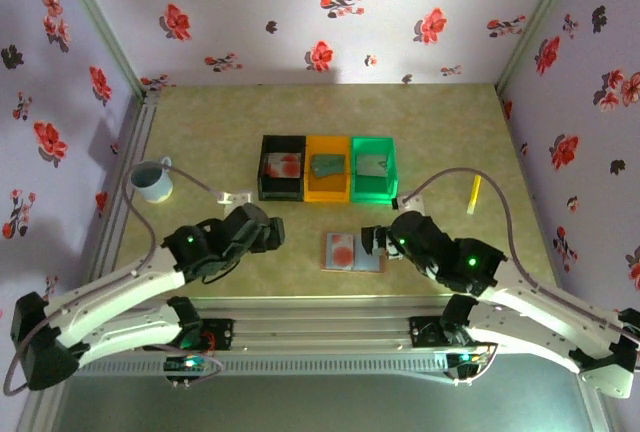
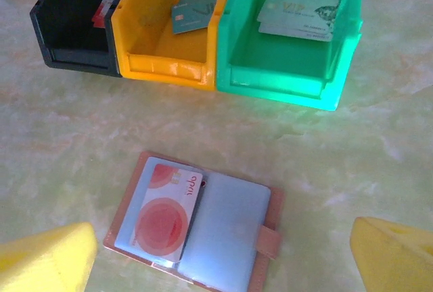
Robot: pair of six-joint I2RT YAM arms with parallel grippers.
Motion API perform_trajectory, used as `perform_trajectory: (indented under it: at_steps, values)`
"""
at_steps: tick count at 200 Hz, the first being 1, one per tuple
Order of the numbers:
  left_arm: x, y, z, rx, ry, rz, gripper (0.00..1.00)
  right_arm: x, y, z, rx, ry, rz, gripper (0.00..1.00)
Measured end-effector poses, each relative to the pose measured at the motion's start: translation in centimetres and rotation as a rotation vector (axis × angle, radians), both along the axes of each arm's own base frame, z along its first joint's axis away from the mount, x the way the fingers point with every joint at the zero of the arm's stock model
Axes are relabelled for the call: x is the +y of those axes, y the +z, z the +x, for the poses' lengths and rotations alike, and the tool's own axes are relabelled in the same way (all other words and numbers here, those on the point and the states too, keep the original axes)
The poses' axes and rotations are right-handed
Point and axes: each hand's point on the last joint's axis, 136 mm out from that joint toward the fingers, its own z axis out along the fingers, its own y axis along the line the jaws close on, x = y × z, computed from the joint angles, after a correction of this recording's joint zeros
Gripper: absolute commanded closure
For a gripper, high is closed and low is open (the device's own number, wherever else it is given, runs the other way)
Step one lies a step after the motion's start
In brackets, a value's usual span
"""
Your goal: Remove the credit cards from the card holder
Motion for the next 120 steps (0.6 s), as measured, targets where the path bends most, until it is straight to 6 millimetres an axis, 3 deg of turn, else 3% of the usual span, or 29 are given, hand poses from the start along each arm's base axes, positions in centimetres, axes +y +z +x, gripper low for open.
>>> perform_trajectory:
  at_steps: [71,120]
  values:
    - [1.8,3.8,1.3,-0.005,0.200,0.127,0.00,1.5,-0.5,0.3,0.006,-0.015,0.060,0.03]
    - [1.8,2.7,0.3,-0.009,0.099,0.102,0.00,2.1,-1.9,0.5,0.028,-0.035,0.076,0.04]
